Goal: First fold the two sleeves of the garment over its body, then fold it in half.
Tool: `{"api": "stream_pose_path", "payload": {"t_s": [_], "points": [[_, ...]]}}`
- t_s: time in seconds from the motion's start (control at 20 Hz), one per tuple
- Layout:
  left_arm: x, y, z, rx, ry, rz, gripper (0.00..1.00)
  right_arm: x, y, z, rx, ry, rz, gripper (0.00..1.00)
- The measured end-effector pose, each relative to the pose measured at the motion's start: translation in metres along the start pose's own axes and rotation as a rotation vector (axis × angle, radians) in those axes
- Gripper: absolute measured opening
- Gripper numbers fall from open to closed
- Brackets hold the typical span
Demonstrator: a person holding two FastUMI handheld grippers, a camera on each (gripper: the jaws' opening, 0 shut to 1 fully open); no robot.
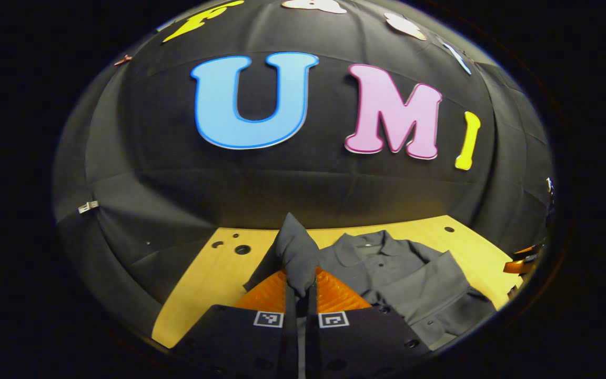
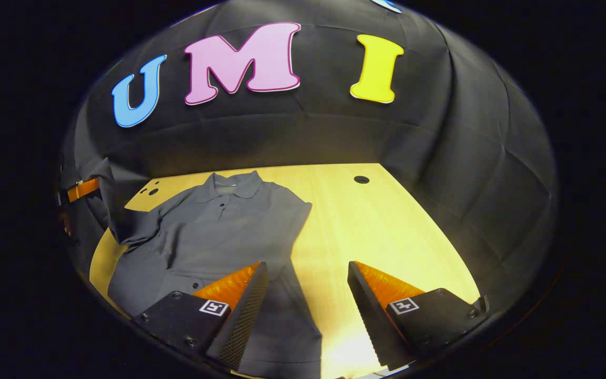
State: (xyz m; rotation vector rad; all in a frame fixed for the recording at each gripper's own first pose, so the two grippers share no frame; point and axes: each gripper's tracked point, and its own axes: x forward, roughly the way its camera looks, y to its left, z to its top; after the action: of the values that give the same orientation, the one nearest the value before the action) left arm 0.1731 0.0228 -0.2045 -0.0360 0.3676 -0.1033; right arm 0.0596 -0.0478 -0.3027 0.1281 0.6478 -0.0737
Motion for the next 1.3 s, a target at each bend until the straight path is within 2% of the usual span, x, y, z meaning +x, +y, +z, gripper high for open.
{"api": "stream_pose_path", "payload": {"t_s": [0.3,0.55,0.9,1.3], "points": [[0.016,-0.104,-0.006,0.026,0.028,-0.108,0.10,0.004,-0.052,-0.003,0.057,0.002,-0.021,0.94],[0.032,-0.175,-0.037,0.071,0.080,-0.189,0.10,0.009,-0.087,-0.011,0.076,0.014,-0.037,0.94],[0.059,-0.231,-0.110,0.149,0.189,-0.217,0.10,0.018,-0.121,-0.032,0.067,0.057,-0.020,0.94],[0.066,-0.260,-0.181,0.237,0.294,-0.207,0.13,0.035,-0.124,-0.053,0.057,0.107,0.044,0.95]]}}
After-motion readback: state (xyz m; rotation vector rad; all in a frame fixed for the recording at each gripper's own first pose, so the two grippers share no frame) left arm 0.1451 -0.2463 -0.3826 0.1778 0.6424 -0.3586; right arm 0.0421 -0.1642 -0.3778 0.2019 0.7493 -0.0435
